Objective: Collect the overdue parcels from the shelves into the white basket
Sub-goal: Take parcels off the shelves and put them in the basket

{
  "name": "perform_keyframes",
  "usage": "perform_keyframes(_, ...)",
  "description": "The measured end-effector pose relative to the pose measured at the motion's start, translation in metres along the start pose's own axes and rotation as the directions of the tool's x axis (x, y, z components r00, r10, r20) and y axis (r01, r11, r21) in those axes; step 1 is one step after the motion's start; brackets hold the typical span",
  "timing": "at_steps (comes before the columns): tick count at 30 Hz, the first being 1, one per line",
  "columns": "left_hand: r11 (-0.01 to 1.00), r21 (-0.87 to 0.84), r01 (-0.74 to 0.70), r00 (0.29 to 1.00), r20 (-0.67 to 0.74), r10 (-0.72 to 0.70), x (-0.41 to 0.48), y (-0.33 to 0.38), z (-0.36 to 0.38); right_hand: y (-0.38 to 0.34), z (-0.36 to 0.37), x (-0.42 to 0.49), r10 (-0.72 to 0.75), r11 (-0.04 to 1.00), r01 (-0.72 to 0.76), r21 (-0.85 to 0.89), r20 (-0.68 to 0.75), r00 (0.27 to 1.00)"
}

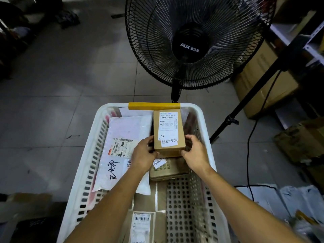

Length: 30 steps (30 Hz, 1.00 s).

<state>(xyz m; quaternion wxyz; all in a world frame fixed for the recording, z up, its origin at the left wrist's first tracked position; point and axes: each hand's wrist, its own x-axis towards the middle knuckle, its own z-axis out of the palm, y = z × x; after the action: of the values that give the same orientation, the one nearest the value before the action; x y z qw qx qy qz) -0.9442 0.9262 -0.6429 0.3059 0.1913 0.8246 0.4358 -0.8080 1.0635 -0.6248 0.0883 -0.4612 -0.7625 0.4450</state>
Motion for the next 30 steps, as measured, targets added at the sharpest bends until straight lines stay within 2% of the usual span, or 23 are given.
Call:
perform_keyframes(6, 1.000, 0.024, 0.018, 0.998, 0.063, -0.020, -0.003, 0.007, -0.003, -0.003, 0.001, -0.003, 0.033, 0.999, -0.033, -0.033, 0.004, 0.999)
perform_keyframes(13, 0.973, 0.230, -0.021, 0.992, 0.126, -0.009, -0.015, 0.029, -0.022, -0.027, -0.016, -0.016, 0.058, 0.988, -0.053, -0.142, 0.035, 0.998)
perform_keyframes(17, 0.865, 0.490, -0.106, 0.985, 0.171, 0.024, -0.029, 0.058, -0.054, -0.057, -0.042, -0.030, 0.073, 0.949, -0.037, -0.314, 0.105, 0.992)
perform_keyframes(21, 0.768, 0.628, -0.121, 0.984, 0.177, 0.010, -0.050, 0.087, -0.090, -0.098, -0.070, -0.052, 0.095, 0.896, 0.010, -0.445, 0.213, 0.972)
perform_keyframes(24, 0.726, 0.678, -0.112, 0.986, 0.169, -0.006, -0.076, 0.111, -0.115, -0.130, -0.088, -0.077, 0.071, 0.869, 0.066, -0.490, 0.257, 0.964)
perform_keyframes(30, 0.720, 0.683, -0.123, 0.985, 0.174, 0.004, -0.146, 0.157, -0.154, -0.188, -0.113, -0.147, 0.039, 0.840, 0.124, -0.528, 0.287, 0.957)
